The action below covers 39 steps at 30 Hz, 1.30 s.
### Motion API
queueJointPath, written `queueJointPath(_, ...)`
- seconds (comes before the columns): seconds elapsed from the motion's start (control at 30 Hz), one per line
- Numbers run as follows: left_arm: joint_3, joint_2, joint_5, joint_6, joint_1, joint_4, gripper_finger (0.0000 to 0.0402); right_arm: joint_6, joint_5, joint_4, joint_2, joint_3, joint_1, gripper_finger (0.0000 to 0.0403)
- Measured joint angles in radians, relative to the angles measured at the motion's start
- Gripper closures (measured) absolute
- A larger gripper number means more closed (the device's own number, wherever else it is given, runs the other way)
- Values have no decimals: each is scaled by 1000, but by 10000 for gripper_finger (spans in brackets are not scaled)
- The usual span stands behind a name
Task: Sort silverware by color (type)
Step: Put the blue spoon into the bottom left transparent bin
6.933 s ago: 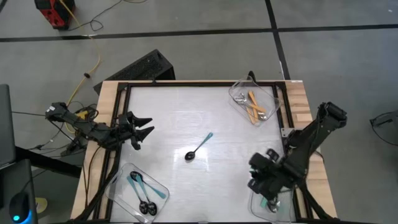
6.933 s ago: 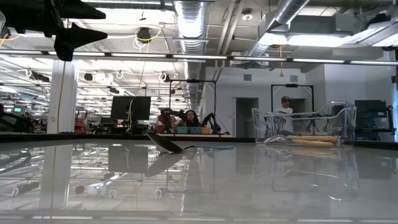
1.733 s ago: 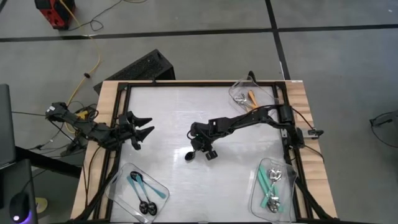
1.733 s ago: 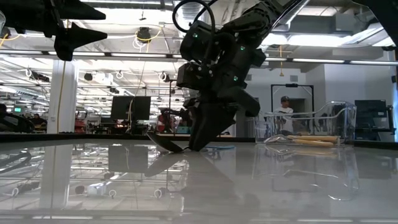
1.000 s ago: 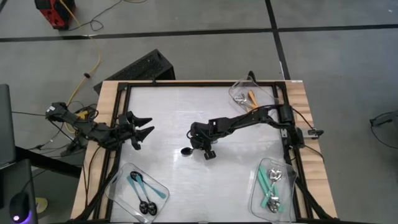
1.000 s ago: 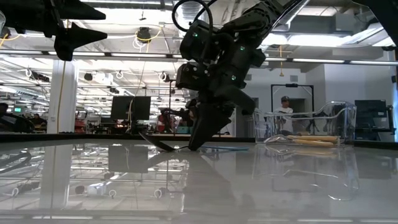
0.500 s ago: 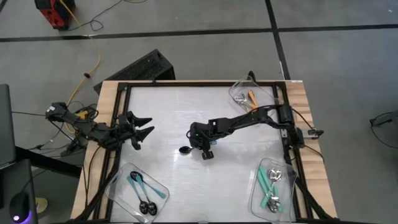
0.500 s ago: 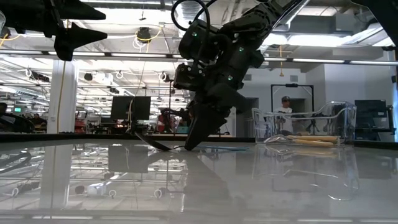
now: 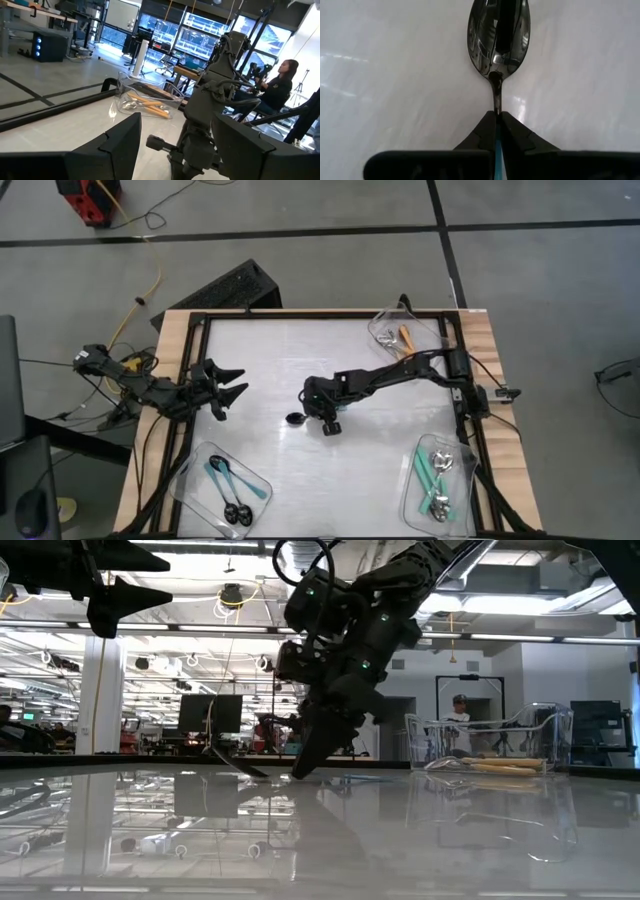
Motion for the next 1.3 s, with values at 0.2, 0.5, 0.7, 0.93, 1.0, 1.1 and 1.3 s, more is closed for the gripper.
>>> queueJointPath(0.2,0,0,0,-7,0,0,176,-1,0,-10,0,51,3,370)
queueJointPath(0.5,0,0,0,-7,0,0,176,-25,0,-50,-2,129,12,370)
queueJointPath(0.7,0,0,0,-7,0,0,176,-37,-4,-111,-4,185,26,370)
queueJointPath(0.93,0,0,0,-7,0,0,176,-50,-4,-150,-5,243,43,370)
queueJointPath(1.0,0,0,0,-7,0,0,176,-65,-3,-157,-5,253,53,370)
queueJointPath(1.1,0,0,0,-7,0,0,176,-90,-4,-171,-15,276,66,370)
queueJointPath(1.3,0,0,0,-7,0,0,176,-115,-4,-210,-73,299,79,370)
